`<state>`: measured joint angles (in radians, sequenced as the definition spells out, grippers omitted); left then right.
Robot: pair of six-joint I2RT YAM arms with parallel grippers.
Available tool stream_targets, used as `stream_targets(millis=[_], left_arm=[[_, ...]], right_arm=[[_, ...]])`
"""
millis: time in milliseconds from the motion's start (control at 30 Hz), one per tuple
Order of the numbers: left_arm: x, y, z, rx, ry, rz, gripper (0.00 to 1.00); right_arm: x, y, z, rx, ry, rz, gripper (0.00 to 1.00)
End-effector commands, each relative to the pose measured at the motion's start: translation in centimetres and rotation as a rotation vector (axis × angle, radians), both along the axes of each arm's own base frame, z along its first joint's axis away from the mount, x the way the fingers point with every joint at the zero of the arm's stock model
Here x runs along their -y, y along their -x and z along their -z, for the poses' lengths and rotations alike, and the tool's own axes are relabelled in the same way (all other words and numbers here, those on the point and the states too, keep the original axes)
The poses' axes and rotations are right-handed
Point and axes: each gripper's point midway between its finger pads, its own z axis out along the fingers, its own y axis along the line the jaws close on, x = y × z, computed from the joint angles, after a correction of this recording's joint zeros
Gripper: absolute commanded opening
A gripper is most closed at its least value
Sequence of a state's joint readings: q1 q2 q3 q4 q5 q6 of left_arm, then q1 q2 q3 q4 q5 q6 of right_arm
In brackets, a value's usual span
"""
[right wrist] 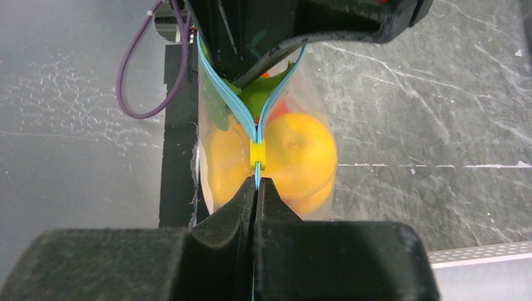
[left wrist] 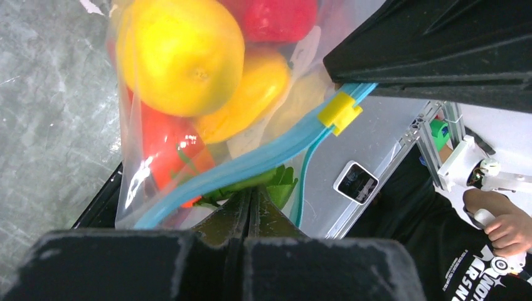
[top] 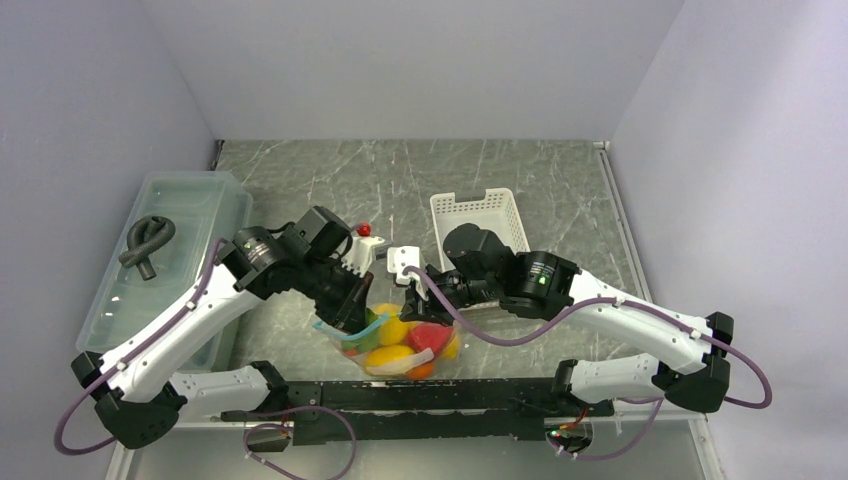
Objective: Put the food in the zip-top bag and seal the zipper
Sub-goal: Zip the zipper food storage bag at the center of the board.
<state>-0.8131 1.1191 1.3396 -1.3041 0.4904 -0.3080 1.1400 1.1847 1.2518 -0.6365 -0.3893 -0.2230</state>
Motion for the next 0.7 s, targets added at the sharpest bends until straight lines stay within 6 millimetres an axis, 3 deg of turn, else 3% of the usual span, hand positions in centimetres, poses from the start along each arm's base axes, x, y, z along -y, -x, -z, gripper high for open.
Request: stream_targets(millis=[0, 200, 500, 600, 667], left_arm=[[1.6, 0.3, -0.1, -0.013, 0.089, 0.068, 0.0], [2.7, 0.3, 1.4, -0.046, 0.116, 0.108, 0.0], [2.8, -1.4, 4.3, -0.035, 0.024, 0.074, 0.0], [2.8, -2.0, 4.0, -0.006, 0.015, 0.061, 0.0], [3.1, -2.5, 2.7, 0.036, 0.044, 0.059, 0.0]], right_arm=[[-0.9, -0.5, -3.3, 0.044, -0.119, 0.016, 0.0], [-1.0, -0.6, -3.7, 0.037, -0.126, 0.024, 0.0], [-0.8, -0.2, -4.5, 0.034, -0.15, 0.012, 0.0], [-0.7, -0.2, -4.6, 0.037, -0.152, 0.013, 0.0], [-0.7, -0.2, -4.5, 0.04, -0.147, 0.014, 0.0]])
